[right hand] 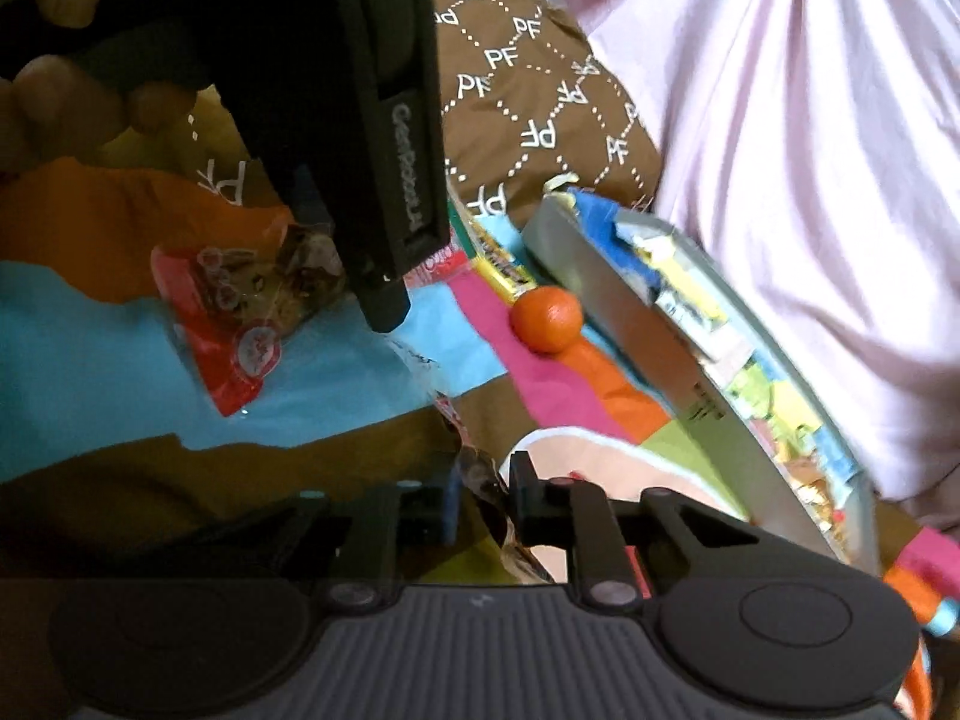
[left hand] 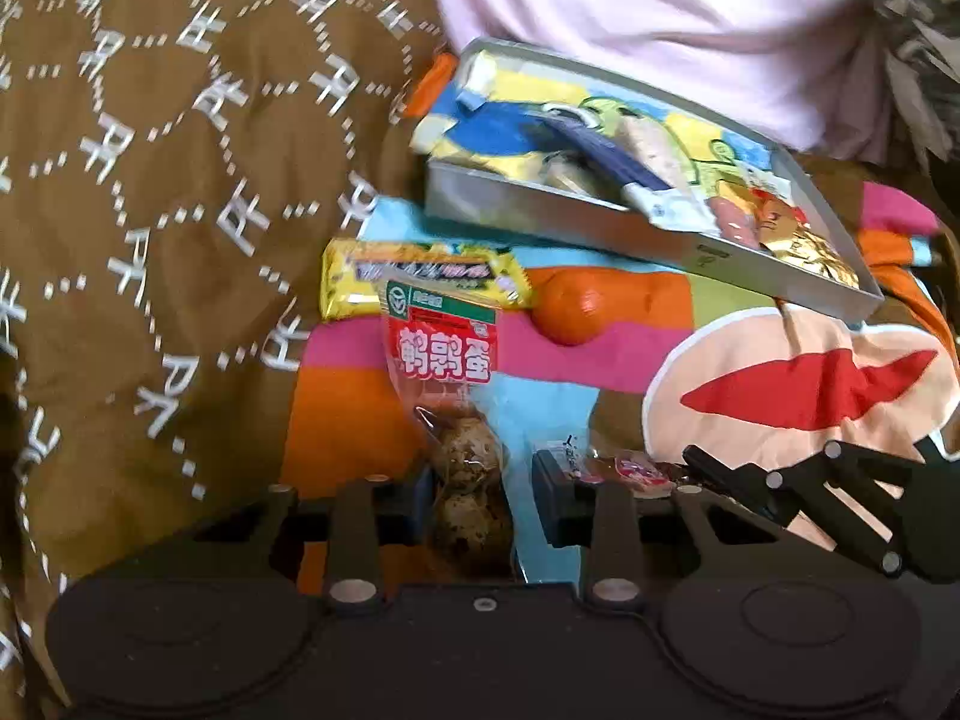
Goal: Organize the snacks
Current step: 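Grasp the red-labelled quail egg pack with the left tool while the right grasps a small candy pack, then carry the quail egg pack and candy pack into the grey tray and release both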
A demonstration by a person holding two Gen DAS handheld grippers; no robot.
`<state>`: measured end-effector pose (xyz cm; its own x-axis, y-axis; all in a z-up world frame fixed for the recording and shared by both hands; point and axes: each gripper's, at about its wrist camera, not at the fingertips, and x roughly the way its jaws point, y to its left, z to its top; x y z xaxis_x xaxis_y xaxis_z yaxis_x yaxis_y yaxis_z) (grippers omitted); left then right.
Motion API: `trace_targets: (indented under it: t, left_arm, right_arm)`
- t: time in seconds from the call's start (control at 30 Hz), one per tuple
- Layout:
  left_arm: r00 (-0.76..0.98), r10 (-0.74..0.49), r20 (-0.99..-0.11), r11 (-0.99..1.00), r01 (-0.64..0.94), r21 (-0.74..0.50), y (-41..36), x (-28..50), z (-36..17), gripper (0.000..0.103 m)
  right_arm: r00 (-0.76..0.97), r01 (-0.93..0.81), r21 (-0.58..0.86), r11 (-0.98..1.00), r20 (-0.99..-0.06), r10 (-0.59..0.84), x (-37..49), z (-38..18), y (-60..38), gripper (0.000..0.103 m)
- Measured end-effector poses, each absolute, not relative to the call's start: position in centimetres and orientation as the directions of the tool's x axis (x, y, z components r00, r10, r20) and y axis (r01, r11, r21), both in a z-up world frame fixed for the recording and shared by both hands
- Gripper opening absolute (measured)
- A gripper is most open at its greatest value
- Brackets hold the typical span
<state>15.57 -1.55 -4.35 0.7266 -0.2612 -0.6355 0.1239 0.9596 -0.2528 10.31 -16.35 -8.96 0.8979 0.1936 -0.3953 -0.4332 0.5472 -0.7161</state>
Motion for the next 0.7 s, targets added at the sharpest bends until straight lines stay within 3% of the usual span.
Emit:
trace_targets:
  t: [0.53, 0.7]
  left_arm:
    - [0.81, -0.233, -0.538, 0.953, 0.08, -0.291, -1.7, 15.8, -1.2, 0.035]
    - [0.837, -0.232, -0.496, 0.945, 0.073, -0.32, -1.6, 16.5, 1.3, 0.035]
  right_arm:
    - [0.945, -0.326, -0.781, 0.533, -0.287, 0.157, 9.8, -8.3, -16.6, 0.012]
    - [0.957, -0.29, -0.743, 0.604, -0.229, 0.177, 9.3, -6.6, -17.2, 0.012]
